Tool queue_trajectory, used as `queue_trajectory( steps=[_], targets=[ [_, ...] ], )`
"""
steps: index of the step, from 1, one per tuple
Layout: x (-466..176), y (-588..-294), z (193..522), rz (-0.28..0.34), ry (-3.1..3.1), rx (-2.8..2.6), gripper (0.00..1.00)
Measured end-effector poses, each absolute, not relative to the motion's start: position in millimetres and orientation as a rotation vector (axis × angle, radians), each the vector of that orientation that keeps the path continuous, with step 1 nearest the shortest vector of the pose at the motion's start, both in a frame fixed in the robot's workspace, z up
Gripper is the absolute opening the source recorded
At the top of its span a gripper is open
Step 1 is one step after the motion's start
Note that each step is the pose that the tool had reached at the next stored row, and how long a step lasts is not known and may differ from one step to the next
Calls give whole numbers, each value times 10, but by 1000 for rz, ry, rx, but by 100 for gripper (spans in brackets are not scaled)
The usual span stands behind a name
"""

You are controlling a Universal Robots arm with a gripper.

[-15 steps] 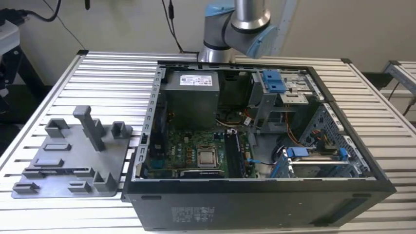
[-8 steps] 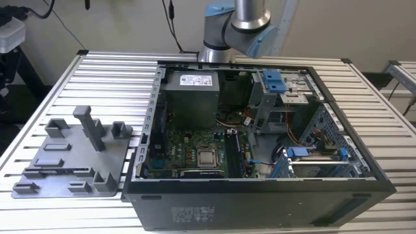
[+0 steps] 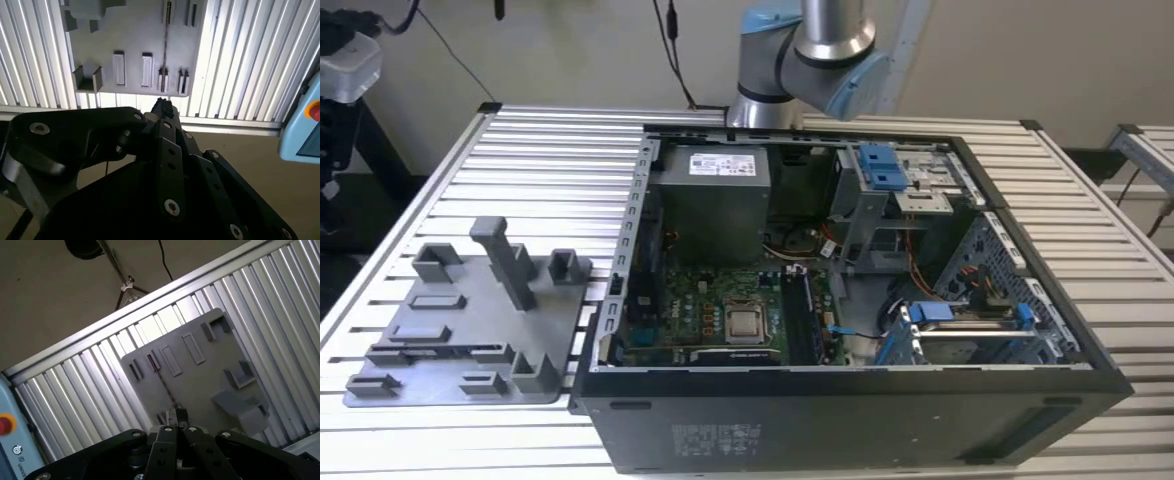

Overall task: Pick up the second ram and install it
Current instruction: 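Pick up the second ram and move it above second insertion slot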

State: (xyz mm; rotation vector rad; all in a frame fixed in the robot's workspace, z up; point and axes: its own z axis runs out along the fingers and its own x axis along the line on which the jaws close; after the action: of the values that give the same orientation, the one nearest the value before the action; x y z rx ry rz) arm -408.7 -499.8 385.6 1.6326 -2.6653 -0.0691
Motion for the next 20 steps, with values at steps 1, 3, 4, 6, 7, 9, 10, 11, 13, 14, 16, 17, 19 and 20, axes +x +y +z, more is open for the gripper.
queue_trajectory(
  steps=[1, 3, 4, 6, 7, 9, 10, 11, 13, 14, 16, 17, 19, 20],
  targets=[
    [-4087, -4998, 3850, -67, -2653, 1656, 11],
    [-4088, -4997, 3839, -64, -2626, 1703, 11],
    [-4088, -4996, 3835, -63, -2614, 1722, 11],
    [-4088, -4995, 3825, -58, -2589, 1766, 11],
    [-4089, -4995, 3820, -54, -2579, 1786, 11],
    [-4088, -4994, 3811, -45, -2561, 1826, 11],
    [-4087, -4993, 3808, -41, -2551, 1846, 11],
    [-4087, -4991, 3805, -39, -2540, 1864, 11],
    [-4088, -4986, 3798, -35, -2518, 1899, 11],
    [-4088, -4982, 3797, -35, -2505, 1917, 11],
    [-4088, -4976, 3795, -36, -2470, 1961, 11],
    [-4088, -4973, 3794, -36, -2454, 1981, 11],
    [-4088, -4969, 3791, -36, -2422, 2020, 11],
    [-4088, -4967, 3788, -36, -2406, 2038, 11]
  ],
)
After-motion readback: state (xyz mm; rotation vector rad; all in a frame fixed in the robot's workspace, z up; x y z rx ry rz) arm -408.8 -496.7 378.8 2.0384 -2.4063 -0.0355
